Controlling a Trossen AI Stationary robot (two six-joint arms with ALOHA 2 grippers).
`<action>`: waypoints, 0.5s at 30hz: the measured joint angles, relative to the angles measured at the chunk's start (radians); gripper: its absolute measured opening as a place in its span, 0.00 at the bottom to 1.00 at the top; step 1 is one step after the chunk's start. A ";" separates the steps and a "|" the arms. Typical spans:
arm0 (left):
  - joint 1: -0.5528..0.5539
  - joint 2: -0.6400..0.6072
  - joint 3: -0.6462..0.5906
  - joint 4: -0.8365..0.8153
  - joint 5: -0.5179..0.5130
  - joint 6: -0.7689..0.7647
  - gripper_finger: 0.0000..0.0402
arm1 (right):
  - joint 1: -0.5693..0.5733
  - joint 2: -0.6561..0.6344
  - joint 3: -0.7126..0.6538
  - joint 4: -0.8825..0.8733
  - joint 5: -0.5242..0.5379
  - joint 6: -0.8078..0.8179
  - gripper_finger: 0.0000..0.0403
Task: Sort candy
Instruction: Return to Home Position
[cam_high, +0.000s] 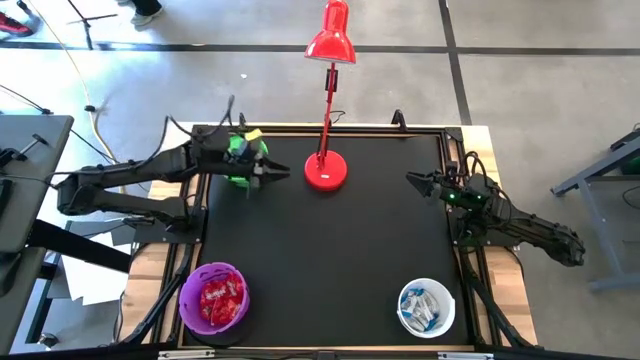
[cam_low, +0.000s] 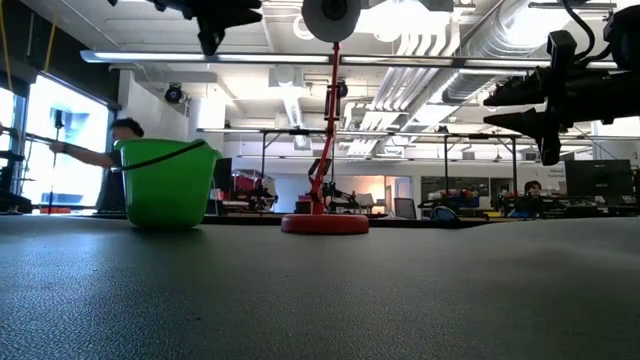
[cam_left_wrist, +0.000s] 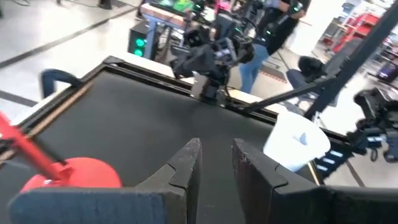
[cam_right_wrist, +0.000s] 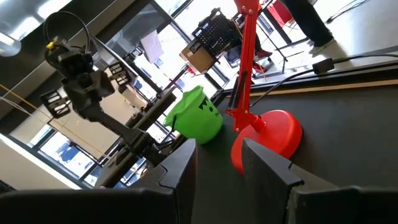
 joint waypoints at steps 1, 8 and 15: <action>-0.013 0.015 0.000 0.014 -0.002 0.000 0.19 | 0.000 0.000 0.000 0.000 0.000 0.000 0.30; -0.095 0.153 0.000 0.152 -0.056 0.000 0.19 | 0.000 0.000 0.000 0.000 0.000 0.000 0.30; -0.153 0.305 0.000 0.322 -0.057 -0.001 0.19 | 0.000 0.000 0.000 0.000 0.000 0.000 0.30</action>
